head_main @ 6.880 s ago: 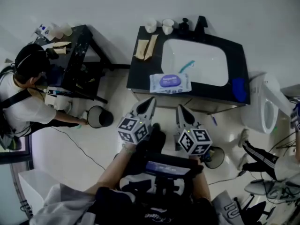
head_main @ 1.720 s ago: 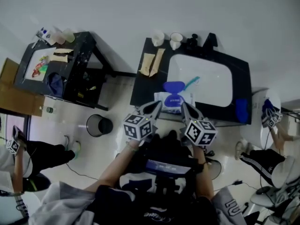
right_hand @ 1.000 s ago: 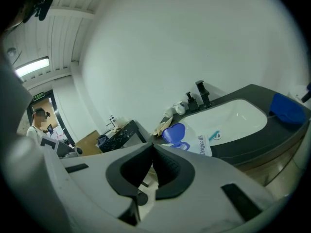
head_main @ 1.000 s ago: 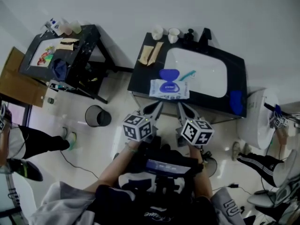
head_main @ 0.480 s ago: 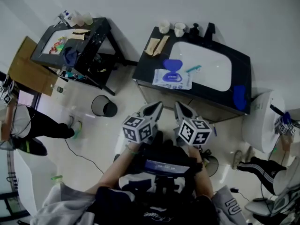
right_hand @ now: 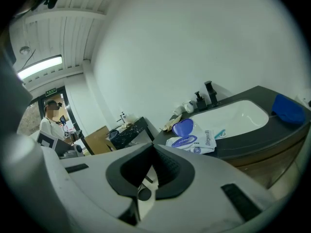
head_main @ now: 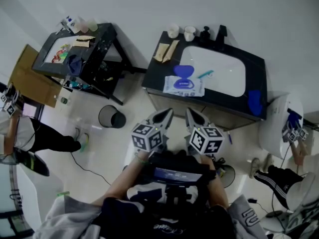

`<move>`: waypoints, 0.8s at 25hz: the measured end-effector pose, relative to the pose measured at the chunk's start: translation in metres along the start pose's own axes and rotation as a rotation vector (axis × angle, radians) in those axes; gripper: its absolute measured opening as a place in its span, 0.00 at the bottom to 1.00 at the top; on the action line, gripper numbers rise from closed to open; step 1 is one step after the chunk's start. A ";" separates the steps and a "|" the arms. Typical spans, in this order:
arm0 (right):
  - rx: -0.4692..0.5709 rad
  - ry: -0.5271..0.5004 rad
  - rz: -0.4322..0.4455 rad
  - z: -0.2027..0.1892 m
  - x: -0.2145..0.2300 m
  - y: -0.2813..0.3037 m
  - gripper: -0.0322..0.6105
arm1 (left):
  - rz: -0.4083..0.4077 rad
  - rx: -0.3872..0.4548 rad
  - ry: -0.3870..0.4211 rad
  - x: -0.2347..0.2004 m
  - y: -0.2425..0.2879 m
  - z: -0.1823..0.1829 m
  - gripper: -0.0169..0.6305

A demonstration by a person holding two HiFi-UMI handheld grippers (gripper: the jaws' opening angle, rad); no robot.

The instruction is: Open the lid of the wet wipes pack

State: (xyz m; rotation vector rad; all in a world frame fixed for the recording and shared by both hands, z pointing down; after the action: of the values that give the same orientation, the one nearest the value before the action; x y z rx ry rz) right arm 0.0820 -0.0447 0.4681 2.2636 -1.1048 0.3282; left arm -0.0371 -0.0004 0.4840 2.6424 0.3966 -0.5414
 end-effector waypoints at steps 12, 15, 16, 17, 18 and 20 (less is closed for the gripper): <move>-0.006 0.012 -0.061 -0.006 -0.003 0.006 0.05 | -0.053 -0.043 0.002 -0.013 0.006 -0.001 0.04; 0.000 0.019 -0.071 -0.008 -0.003 0.008 0.05 | -0.059 -0.046 0.001 -0.018 0.006 -0.002 0.04; 0.001 0.020 -0.073 -0.009 -0.003 0.009 0.05 | -0.060 -0.046 0.000 -0.020 0.006 -0.002 0.04; 0.002 0.021 -0.074 -0.009 -0.003 0.010 0.05 | -0.060 -0.046 -0.002 -0.021 0.006 -0.002 0.04; 0.003 0.021 -0.076 -0.009 -0.003 0.011 0.05 | -0.060 -0.046 -0.004 -0.023 0.006 -0.002 0.04; 0.003 0.023 -0.079 -0.009 -0.002 0.013 0.05 | -0.061 -0.047 -0.009 -0.026 0.007 -0.002 0.04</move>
State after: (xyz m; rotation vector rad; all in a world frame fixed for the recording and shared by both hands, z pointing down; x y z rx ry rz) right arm 0.0712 -0.0438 0.4794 2.2939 -1.0008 0.3233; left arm -0.0567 -0.0100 0.4990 2.5895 0.4825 -0.5562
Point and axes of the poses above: the fingertips, and each gripper's own axes: y forward along the fingers, x to its right, z out of its top, the point moved 5 cm from there along -y, backward along the fingers, and after that the axes turned 4 degrees about -x, right-handed, at the moved point
